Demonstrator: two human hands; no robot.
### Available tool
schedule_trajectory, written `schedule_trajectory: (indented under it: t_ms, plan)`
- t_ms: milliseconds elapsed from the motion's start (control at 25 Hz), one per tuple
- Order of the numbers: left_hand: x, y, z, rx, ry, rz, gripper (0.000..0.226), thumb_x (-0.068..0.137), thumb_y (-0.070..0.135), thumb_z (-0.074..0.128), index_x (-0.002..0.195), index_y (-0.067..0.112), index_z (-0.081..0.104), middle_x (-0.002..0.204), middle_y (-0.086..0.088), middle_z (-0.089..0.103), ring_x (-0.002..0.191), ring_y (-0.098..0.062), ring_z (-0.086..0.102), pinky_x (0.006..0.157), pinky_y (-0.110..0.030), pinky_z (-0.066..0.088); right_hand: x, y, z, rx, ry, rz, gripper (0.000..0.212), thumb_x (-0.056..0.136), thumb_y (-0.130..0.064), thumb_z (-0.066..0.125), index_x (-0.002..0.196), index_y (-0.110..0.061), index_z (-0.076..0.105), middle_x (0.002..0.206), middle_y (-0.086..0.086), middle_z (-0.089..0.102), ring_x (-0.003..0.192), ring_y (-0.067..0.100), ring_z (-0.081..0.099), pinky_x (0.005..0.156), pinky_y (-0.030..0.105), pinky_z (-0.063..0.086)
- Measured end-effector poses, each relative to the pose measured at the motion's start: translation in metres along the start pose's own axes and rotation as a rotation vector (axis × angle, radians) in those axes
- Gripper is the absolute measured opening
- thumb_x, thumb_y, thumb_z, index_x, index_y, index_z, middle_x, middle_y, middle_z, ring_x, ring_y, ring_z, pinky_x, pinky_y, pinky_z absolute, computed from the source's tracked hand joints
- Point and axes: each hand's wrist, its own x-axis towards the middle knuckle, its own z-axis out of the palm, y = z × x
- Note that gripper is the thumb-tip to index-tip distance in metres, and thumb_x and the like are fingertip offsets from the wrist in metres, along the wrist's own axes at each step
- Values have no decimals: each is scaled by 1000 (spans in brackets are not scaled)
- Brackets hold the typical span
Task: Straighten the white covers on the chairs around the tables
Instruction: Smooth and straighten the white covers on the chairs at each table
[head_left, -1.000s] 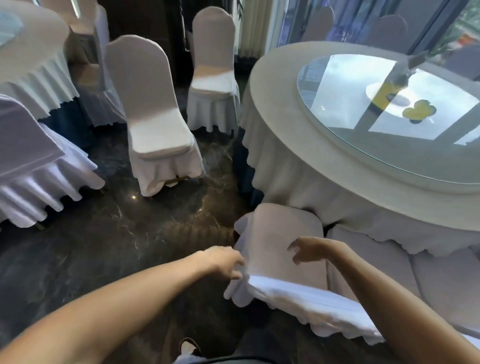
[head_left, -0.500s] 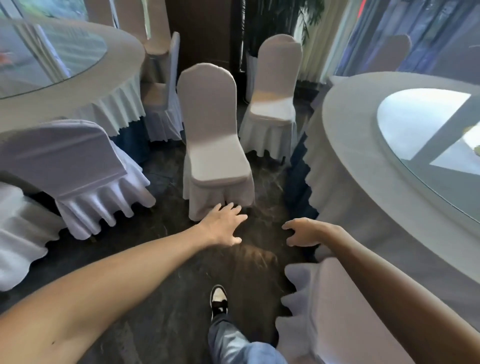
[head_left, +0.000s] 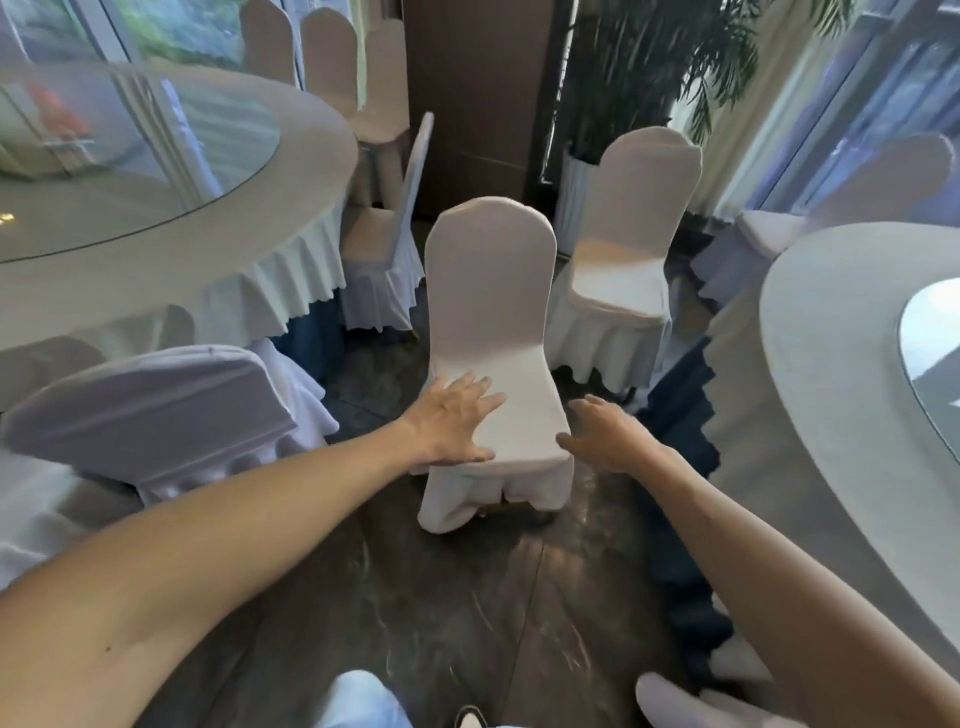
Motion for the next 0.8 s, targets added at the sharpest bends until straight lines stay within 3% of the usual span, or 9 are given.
schedule_trajectory:
  t_ms: [280,440,640,800]
  plan:
    - [124,-199,-10,-76,61,41,92,78,71,59,152,24,29,155,-8,36,141,-30,37,111,-49,36,162,-93,-46,65,307,111,55,85,-60,52,119,-17,52,113,3,54,111,30,55,91,48,47]
    - [181,-283,-22,-152,21,78,94,77,69,64,152,26,28,154,-6,39,133,-26,48,105,-47,44,230,-136,-73,153,372,207,65,87,-55,55,135,-15,40,131,9,45,119,34,50,93,47,46]
    - [264,-357,-32,-246,-26,112,86,79,68,62,150,27,33,142,1,52,123,-23,55,98,-45,50,318,-155,-102,234,393,287,57,84,-55,56,124,-16,43,115,3,46,111,30,52,84,44,48]
    - [347,-405,-33,-243,-54,132,86,81,65,63,151,26,33,150,-2,44,133,-23,47,105,-44,44,411,-143,-122,348,377,339,67,81,-59,57,133,-20,42,125,1,48,116,26,51,92,47,50]
